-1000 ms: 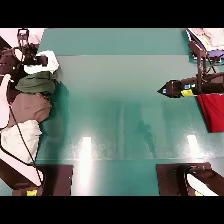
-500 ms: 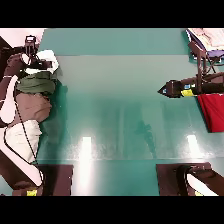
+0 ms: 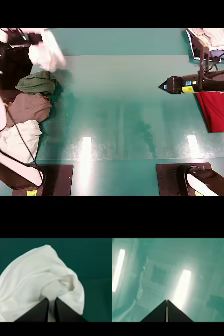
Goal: Fold the shirts.
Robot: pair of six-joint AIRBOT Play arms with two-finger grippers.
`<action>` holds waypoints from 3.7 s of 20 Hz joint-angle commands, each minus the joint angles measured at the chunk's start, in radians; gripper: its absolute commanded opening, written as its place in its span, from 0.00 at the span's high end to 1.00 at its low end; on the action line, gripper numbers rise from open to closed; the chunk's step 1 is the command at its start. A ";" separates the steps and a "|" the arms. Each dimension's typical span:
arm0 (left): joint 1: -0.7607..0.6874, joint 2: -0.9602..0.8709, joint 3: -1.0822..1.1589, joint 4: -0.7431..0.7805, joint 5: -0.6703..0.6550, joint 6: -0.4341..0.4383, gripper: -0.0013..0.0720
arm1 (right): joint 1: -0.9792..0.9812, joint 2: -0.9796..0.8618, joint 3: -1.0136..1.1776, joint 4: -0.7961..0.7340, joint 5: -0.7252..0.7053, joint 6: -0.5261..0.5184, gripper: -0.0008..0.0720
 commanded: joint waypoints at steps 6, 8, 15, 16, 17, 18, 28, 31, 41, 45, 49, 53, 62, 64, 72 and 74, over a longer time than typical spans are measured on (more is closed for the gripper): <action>-0.100 0.451 0.027 -0.567 -0.351 0.240 0.95 | -0.094 0.001 0.289 -0.003 -0.098 0.000 0.97; -0.186 0.500 0.015 -0.557 -0.411 0.240 0.95 | -0.132 0.001 0.357 -0.001 -0.091 0.000 0.97; -0.480 0.504 -0.419 -0.248 -0.580 0.127 0.95 | -0.156 0.001 0.452 -0.002 0.023 -0.001 0.97; -0.500 0.504 -0.524 -0.239 -0.569 0.128 0.95 | -0.156 0.001 0.452 -0.003 0.043 -0.001 0.97; -0.510 0.504 -0.616 -0.238 -0.538 0.127 0.95 | -0.156 0.001 0.452 -0.003 0.064 -0.001 0.97; -0.512 0.504 -0.705 -0.238 -0.502 0.126 0.94 | -0.156 0.001 0.452 -0.003 0.079 -0.001 0.97; -0.272 0.581 -0.962 -0.187 -0.667 0.020 0.25 | -0.156 0.001 0.452 -0.007 0.109 -0.001 0.97; -0.272 0.654 -1.234 -0.247 -0.494 0.019 0.25 | -0.153 0.001 0.452 -0.007 0.109 -0.001 0.97; -0.476 0.663 -1.455 -0.427 -0.052 0.042 0.25 | -0.153 0.001 0.452 -0.007 0.133 -0.001 0.97; -0.587 0.662 -1.455 -0.369 0.093 -0.039 0.25 | -0.153 0.001 0.452 -0.007 0.155 -0.001 0.97; -0.610 0.662 -1.455 -0.356 0.117 -0.074 0.93 | -0.153 0.001 0.452 -0.007 0.163 -0.001 0.97; -0.607 0.662 -1.441 -0.338 0.085 -0.083 0.95 | -0.153 0.001 0.452 -0.007 0.198 -0.001 0.97; -0.473 0.827 -0.991 0.060 -0.456 -0.082 0.95 | -0.112 0.054 -0.017 -0.005 0.214 -0.002 0.63; -0.466 0.835 -0.948 0.124 -0.537 -0.082 0.95 | -0.057 0.022 -0.196 0.009 0.165 -0.002 0.34; -0.466 0.834 -0.946 0.137 -0.574 -0.109 0.95 | 0.220 -0.272 -0.465 0.387 -0.161 -0.200 0.34; -0.466 0.835 -0.946 0.137 -0.575 -0.109 0.95 | 0.304 -0.340 -0.444 0.403 -0.191 -0.203 0.34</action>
